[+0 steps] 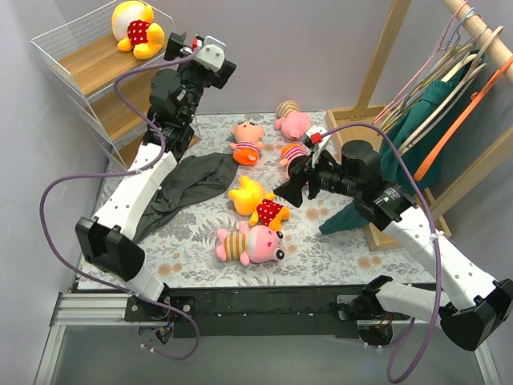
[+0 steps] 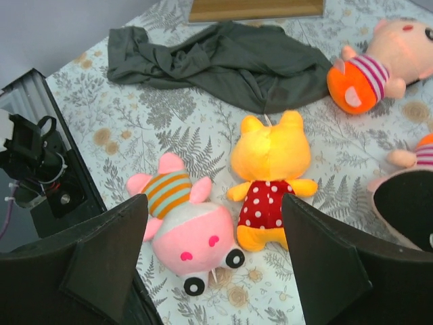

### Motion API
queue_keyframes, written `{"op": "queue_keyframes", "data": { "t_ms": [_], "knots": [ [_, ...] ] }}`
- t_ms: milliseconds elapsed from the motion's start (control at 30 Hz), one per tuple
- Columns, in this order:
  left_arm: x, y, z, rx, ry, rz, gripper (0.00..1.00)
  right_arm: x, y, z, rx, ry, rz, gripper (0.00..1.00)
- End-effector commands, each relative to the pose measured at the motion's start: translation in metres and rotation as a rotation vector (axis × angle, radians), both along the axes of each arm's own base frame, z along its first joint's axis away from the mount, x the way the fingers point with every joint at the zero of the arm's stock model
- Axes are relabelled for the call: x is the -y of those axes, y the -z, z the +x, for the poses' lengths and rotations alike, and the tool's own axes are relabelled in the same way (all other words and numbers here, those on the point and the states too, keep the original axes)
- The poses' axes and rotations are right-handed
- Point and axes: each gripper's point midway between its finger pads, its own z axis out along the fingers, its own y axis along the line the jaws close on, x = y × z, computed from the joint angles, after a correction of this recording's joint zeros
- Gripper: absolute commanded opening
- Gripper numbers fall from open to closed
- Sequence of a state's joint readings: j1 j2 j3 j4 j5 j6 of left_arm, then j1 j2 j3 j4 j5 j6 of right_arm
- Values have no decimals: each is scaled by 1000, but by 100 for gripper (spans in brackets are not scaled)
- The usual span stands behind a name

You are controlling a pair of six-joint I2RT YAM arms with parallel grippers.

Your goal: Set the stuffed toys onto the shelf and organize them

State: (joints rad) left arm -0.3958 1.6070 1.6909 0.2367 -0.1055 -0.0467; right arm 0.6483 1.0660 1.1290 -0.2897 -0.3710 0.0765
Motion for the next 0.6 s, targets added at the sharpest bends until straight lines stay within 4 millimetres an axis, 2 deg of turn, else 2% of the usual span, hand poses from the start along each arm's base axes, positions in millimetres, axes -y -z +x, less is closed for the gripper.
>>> {"op": "queue_keyframes", "data": {
  "t_ms": [0,33,100,133,200,333,367,433,467,533,567],
  "knots": [
    [-14,-34,-66,-89,130,-290,98,10,18,3,-61,84,-13,86],
    [-4,-18,-75,-149,201,-328,98,11,20,2,-70,89,-15,85],
    [4,-7,-92,-191,274,-355,98,16,30,2,-88,109,-35,84],
    [5,5,-107,-226,315,-385,98,17,33,2,-91,115,-42,83],
    [8,20,-122,-270,356,-420,98,23,51,5,-111,155,-79,83],
    [14,65,-157,-443,433,-539,98,27,81,15,-158,205,-151,74],
    [15,78,-172,-486,468,-559,98,24,92,18,-187,206,-172,73],
    [14,97,-185,-538,478,-582,98,14,97,21,-201,195,-177,71],
    [13,111,-194,-561,484,-582,98,7,107,23,-221,187,-200,71],
    [16,127,-207,-603,511,-576,98,-8,105,25,-201,166,-216,71],
    [15,131,-211,-614,514,-582,98,-15,116,29,-215,164,-245,71]
  ]
}}
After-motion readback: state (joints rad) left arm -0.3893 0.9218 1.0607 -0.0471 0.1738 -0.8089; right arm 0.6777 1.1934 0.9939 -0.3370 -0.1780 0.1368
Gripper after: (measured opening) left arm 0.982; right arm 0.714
